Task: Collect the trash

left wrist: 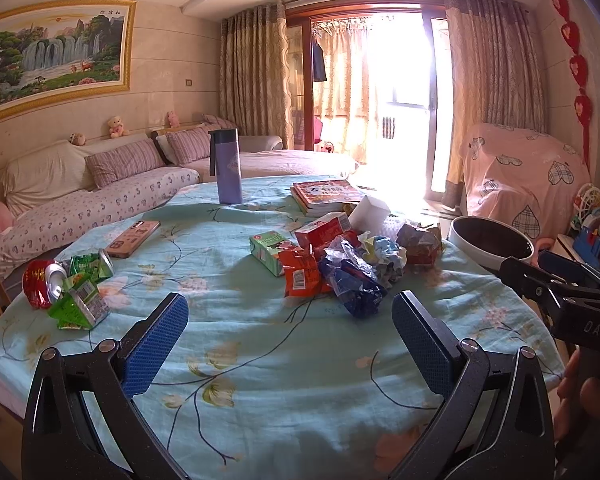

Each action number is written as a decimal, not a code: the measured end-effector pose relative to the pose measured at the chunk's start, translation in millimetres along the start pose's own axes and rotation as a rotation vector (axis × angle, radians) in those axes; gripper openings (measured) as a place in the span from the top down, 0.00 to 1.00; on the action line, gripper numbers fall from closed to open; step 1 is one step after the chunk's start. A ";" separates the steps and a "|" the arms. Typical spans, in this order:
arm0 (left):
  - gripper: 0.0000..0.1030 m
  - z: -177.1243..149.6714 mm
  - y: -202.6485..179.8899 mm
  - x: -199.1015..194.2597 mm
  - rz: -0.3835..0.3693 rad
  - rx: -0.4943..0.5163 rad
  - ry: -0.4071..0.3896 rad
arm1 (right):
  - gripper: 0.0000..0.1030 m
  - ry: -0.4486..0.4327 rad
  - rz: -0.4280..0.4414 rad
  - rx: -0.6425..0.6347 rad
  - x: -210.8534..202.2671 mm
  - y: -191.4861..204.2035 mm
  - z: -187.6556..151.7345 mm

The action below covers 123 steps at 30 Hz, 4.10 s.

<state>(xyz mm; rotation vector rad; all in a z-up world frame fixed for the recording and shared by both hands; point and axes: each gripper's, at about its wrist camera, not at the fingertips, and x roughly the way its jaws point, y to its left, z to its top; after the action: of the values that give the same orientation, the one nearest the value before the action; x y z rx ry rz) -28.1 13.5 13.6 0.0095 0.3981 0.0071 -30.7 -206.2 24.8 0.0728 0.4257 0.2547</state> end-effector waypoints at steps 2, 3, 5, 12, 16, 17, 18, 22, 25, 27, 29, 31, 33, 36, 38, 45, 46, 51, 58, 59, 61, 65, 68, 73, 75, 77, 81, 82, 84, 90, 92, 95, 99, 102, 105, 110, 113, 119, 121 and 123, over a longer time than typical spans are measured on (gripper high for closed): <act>0.00 0.0 0.4 0.1 0.000 -0.001 0.001 | 0.00 0.000 0.002 0.000 -0.4 -0.2 0.7; 0.00 0.2 0.4 0.3 0.000 -0.001 0.001 | 0.00 -0.001 0.002 -0.001 -0.6 -0.1 0.9; 0.00 0.1 0.0 0.3 0.000 0.000 0.001 | 0.00 -0.002 0.002 -0.001 -0.4 -0.3 1.2; 0.00 -0.1 0.6 1.8 -0.001 -0.001 0.006 | 0.00 -0.003 0.004 0.001 1.2 -0.2 1.1; 0.00 -0.5 1.1 4.8 -0.003 -0.002 0.017 | 0.00 -0.002 0.004 0.001 1.3 -0.3 0.8; 0.00 -0.7 1.1 5.6 -0.004 -0.002 0.019 | 0.00 -0.001 0.005 0.001 1.6 -0.3 0.8; 0.00 -0.9 1.8 6.9 -0.004 -0.003 0.022 | 0.00 0.000 0.006 0.002 2.1 -0.3 0.9; 0.00 -1.8 3.2 11.5 -0.009 -0.009 0.039 | 0.00 0.008 0.008 0.002 4.5 -1.5 1.3; 0.00 -1.9 3.2 14.8 -0.013 -0.011 0.050 | 0.00 0.013 0.010 0.007 6.3 -3.4 1.5; 0.00 -2.0 2.9 17.1 -0.016 -0.011 0.056 | 0.00 0.017 0.010 0.011 7.5 -5.6 1.6; 0.00 -1.8 2.3 19.8 -0.021 -0.011 0.064 | 0.00 0.021 0.012 0.013 9.2 -8.4 2.2; 0.00 -0.9 1.3 23.8 -0.031 -0.012 0.077 | 0.00 0.027 0.011 0.014 11.6 -10.9 3.1; 0.00 0.6 -0.2 29.3 -0.040 -0.015 0.093 | 0.01 0.036 0.020 0.017 14.5 -13.9 4.7; 0.00 3.8 -3.4 38.0 -0.060 -0.020 0.115 | 0.01 0.053 0.018 0.016 20.7 -17.5 7.4; 0.00 5.8 -6.4 44.6 -0.069 -0.019 0.128 | 0.01 0.066 0.020 0.017 26.2 -20.8 8.4; 0.00 13.3 -22.1 75.1 -0.111 -0.004 0.199 | 0.10 0.119 0.025 0.071 49.4 -40.2 13.3; 0.00 14.7 -24.7 80.2 -0.115 -0.004 0.209 | 0.14 0.128 0.027 0.080 53.7 -43.4 15.0; 0.05 20.1 -34.8 104.3 -0.142 -0.019 0.260 | 0.26 0.172 0.026 0.105 79.9 -56.9 24.8; 0.10 24.6 -40.0 139.5 -0.152 -0.039 0.330 | 0.30 0.222 0.040 0.116 114.1 -65.4 35.0; 0.10 25.2 -41.1 143.9 -0.150 -0.037 0.335 | 0.31 0.233 0.041 0.115 120.1 -66.6 36.3; 0.11 25.9 -41.8 150.7 -0.148 -0.035 0.343 | 0.35 0.257 0.045 0.112 132.6 -68.4 37.1; 0.25 22.3 -43.4 165.1 -0.152 -0.026 0.373 | 0.46 0.305 0.058 0.113 155.5 -70.3 34.3; 0.51 15.4 -44.7 175.0 -0.177 -0.023 0.416 | 0.61 0.326 0.067 0.121 166.0 -73.3 30.9; 0.76 10.5 -49.6 167.4 -0.200 0.008 0.399 | 0.99 0.332 0.061 0.126 162.3 -78.0 26.2; 0.78 9.8 -50.6 158.0 -0.205 0.015 0.382 | 1.00 0.322 0.056 0.129 155.4 -79.6 25.0; 0.79 10.2 -49.1 148.2 -0.211 0.012 0.366 | 1.00 0.311 0.054 0.132 146.9 -81.8 24.7; 0.80 9.6 -43.9 134.8 -0.219 -0.001 0.344 | 1.00 0.294 0.058 0.142 132.8 -85.5 26.2; 0.80 10.2 -42.4 132.1 -0.218 -0.007 0.339 | 0.94 0.301 0.079 0.152 132.0 -87.0 26.5; 0.80 12.7 -38.9 127.1 -0.223 -0.024 0.329 | 0.90 0.311 0.086 0.169 135.1 -87.6 27.4; 0.80 27.7 -34.9 114.8 -0.232 -0.027 0.270 | 0.38 0.312 0.075 0.172 163.1 -84.4 32.4; 0.80 32.8 -35.1 114.6 -0.239 -0.026 0.262 | 0.38 0.337 0.090 0.191 176.3 -86.4 31.6; 0.80 36.6 -37.2 114.9 -0.247 -0.020 0.255 | 0.61 0.364 0.095 0.202 189.9 -88.5 27.6; 0.80 38.3 -41.9 114.7 -0.267 -0.010 0.255 | 0.81 0.348 0.103 0.209 181.9 -88.1 25.4; 0.80 39.3 -47.6 113.2 -0.292 -0.008 0.255 | 0.83 0.324 0.111 0.213 164.9 -88.5 25.7; 0.80 42.9 -59.6 107.6 -0.321 0.011 0.243 | 0.83 0.303 0.119 0.220 142.9 -92.3 27.0; 0.80 47.5 -85.6 105.1 -0.380 0.048 0.236 | 0.84 0.276 0.086 0.236 111.6 -110.1 25.2; 0.80 49.4 -104.1 108.7 -0.420 0.063 0.251 | 0.85 0.262 0.044 0.262 99.0 -130.6 24.7; 0.80 53.5 -143.4 117.8 -0.483 0.106 0.266 | 0.85 0.237 -0.014 0.323 80.9 -172.5 24.1; 0.80 55.8 -158.0 120.0 -0.495 0.127 0.270 | 0.85 0.234 -0.036 0.326 78.4 -182.5 25.0; 0.80 58.3 -172.9 125.4 -0.510 0.145 0.276 | 0.85 0.230 -0.048 0.333 77.0 -193.8 26.9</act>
<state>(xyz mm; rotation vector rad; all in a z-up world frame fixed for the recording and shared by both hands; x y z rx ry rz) 110.9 -158.8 16.9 0.0503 0.6676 -0.5290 92.7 -373.8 -5.3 0.3620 0.6952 0.1425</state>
